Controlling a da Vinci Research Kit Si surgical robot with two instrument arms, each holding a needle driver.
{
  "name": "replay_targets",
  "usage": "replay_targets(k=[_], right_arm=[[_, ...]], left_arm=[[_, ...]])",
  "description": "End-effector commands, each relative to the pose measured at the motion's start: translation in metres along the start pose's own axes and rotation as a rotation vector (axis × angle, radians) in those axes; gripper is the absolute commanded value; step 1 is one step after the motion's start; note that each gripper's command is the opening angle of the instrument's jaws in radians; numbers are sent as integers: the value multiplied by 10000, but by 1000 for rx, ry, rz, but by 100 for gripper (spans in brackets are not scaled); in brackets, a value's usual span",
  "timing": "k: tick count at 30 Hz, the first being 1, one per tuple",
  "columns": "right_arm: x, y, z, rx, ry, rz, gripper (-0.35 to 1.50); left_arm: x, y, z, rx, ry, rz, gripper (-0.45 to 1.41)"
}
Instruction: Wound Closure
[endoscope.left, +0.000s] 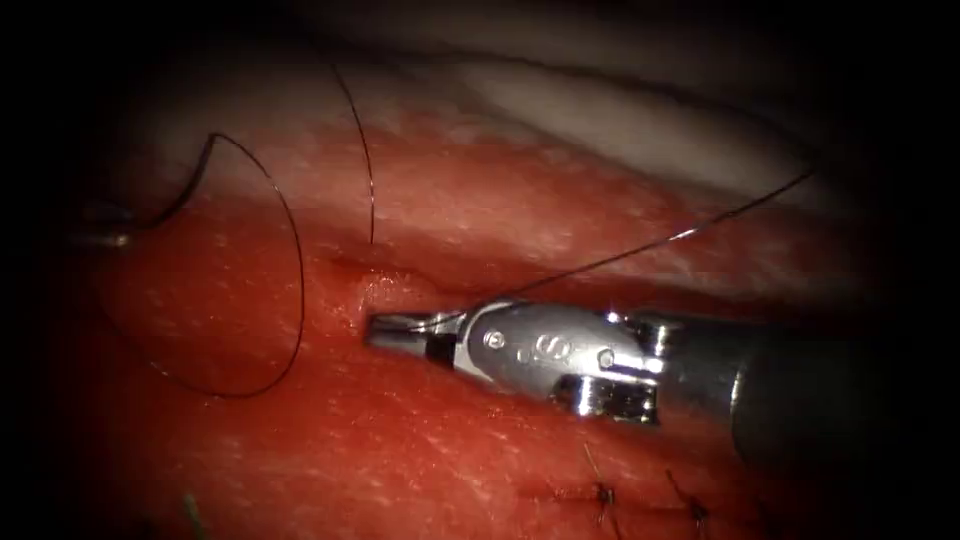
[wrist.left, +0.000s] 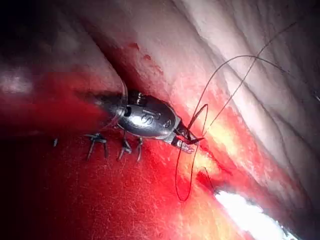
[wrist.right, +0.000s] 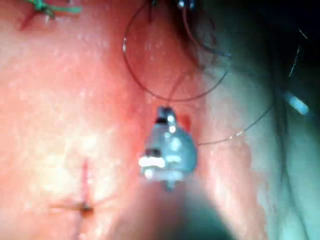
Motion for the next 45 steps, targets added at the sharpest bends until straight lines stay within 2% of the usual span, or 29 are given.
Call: replay_targets(k=[1, 2, 4, 5, 10, 27, 33, 35, 37, 40, 43, 45], right_arm=[[13, -14, 5, 11, 6, 2, -35], [27, -29, -2, 25, 10, 5, -35], [38, -42, -7, 35, 13, 9, -35], [53, -56, -13, 44, 18, 14, -35], [79, -79, -24, 52, 26, 27, -35], [106, -141, -41, 138, 7, 6, -35], [115, -162, -44, 231, 57, -4, -35], [117, -156, -46, 190, 76, 3, 21], [108, -133, -46, 158, 66, -6, 61], [95, -106, -43, 117, 49, -16, 79], [66, -50, -33, 68, 33, -33, 83], [54, -29, -29, 35, 18, -37, 86]], left_arm=[[-8, 3, 6, 2, -3, -2, -35], [-9, 1, 6, 12, -6, -1, -35], [-11, -2, 6, 25, -13, -1, -35], [-15, -6, 5, 38, -24, 0, -35], [-25, -12, 0, 66, -53, 1, -35], [-27, -12, -1, 80, -58, -5, -35], [-27, -12, -2, 80, -59, -5, -35], [-27, -12, -2, 81, -59, -5, -35], [-27, -11, -2, 78, -58, -5, -35], [-27, -11, -2, 79, -58, -5, -35], [-27, -11, -2, 79, -58, -5, -35], [-27, -11, -2, 79, -58, -5, -35]])
